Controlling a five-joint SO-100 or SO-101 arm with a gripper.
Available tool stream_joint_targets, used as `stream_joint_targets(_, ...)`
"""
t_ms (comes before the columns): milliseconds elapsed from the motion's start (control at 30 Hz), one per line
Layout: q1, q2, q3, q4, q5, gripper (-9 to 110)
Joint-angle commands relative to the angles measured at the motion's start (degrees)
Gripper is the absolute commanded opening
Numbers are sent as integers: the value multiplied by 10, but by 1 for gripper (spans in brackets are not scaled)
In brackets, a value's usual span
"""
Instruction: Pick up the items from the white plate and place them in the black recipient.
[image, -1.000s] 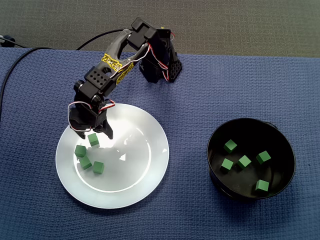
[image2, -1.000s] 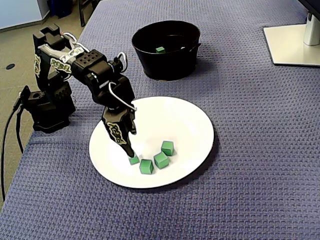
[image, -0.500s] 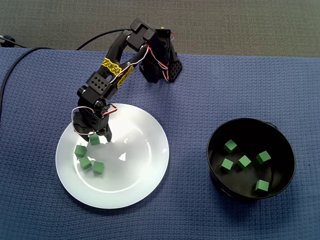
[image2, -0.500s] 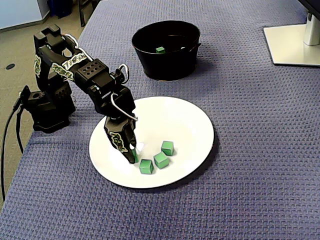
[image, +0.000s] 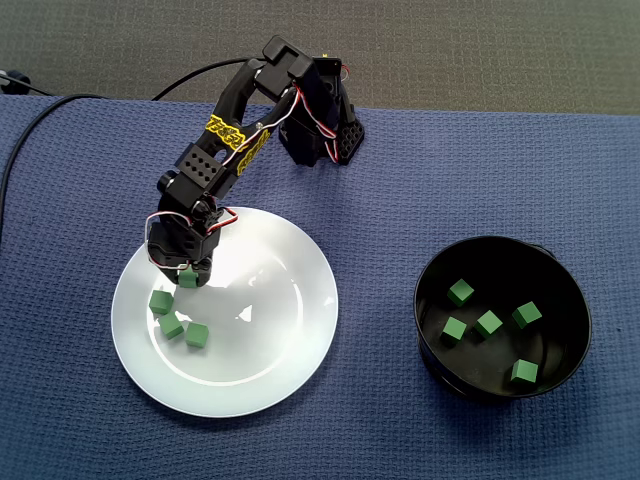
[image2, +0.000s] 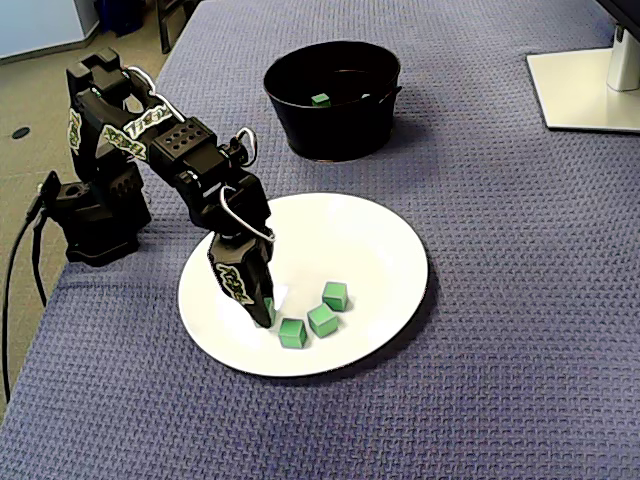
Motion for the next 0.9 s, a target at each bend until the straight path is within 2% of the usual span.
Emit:
stream_joint_targets(0,8,62,-66,84,89,0)
stream_joint_targets(67,-4,101,-125,140,169,0)
stream_joint_targets(267,-83,239,-247,201,488,0)
stream_joint_targets(500,-280,350,-324,272,748,0)
stream_joint_targets(667,-441,349,-325,224,896,0)
stream_joint_targets(867,-558,231,-304,138,983,0)
